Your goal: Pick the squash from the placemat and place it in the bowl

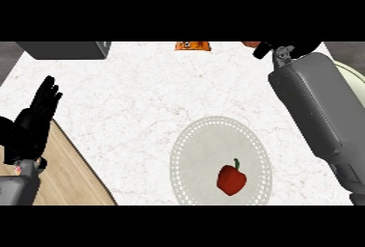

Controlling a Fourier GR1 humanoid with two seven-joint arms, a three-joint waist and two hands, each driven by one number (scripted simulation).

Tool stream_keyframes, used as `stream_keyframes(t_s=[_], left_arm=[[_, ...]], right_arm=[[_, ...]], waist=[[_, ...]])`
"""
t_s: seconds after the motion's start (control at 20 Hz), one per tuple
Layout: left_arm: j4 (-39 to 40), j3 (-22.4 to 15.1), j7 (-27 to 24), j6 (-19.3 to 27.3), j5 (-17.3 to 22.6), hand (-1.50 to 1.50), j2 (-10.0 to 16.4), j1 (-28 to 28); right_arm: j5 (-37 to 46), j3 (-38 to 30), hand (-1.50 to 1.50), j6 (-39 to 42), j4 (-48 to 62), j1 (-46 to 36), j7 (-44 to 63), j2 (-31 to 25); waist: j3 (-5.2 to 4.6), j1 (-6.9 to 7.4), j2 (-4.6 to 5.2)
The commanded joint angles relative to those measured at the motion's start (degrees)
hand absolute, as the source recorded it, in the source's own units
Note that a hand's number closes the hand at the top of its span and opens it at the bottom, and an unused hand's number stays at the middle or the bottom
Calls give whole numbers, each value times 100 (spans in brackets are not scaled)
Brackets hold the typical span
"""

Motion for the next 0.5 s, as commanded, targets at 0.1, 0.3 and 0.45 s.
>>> stream_keyframes(t_s=[0.1,0.3,0.45], left_arm=[[-153,22,82,-28,-112,0,-63,71],[-3,205,-282,-289,16,0,-16,244],[-16,141,-118,-141,-205,0,-89,5]], right_arm=[[265,-495,150,13,-332,156,518,-164],[-165,-1152,150,-434,-496,636,-229,-540],[-425,-1531,150,-465,-564,1003,-759,-898]], waist=[[2,57,31],[3,65,43],[5,32,44]])
